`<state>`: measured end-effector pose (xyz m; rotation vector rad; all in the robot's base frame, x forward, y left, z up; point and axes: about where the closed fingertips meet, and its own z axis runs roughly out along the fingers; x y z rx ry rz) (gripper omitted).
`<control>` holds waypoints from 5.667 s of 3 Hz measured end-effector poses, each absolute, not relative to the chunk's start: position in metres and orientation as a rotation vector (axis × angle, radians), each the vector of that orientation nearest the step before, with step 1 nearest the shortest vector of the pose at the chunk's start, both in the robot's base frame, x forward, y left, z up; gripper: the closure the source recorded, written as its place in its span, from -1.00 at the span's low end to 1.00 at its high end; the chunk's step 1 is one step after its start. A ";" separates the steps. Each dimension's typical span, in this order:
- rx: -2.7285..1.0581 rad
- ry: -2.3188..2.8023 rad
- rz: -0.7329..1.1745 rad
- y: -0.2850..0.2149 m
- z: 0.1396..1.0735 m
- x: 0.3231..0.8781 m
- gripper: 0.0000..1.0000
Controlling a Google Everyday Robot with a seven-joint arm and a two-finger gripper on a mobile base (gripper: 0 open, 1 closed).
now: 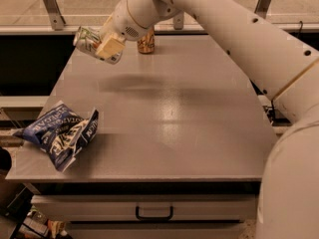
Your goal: Place 7up can upright
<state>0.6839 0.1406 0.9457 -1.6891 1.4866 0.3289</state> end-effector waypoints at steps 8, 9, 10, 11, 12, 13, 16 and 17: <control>-1.256 1.350 0.715 0.146 0.893 0.684 1.00; -1.194 1.325 0.761 0.140 0.882 0.688 1.00; -1.122 1.305 0.789 0.130 0.868 0.687 1.00; -1.117 1.304 0.792 0.129 0.868 0.687 1.00; -1.117 1.304 0.792 0.129 0.868 0.687 0.65; -1.120 1.302 0.796 0.132 0.868 0.686 0.19; -1.128 1.296 0.805 0.140 0.868 0.683 -1.00; -1.128 1.296 0.806 0.140 0.868 0.683 -1.00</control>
Offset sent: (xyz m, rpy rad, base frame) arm -0.0200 0.0055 -0.0280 0.1576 0.0269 -0.0056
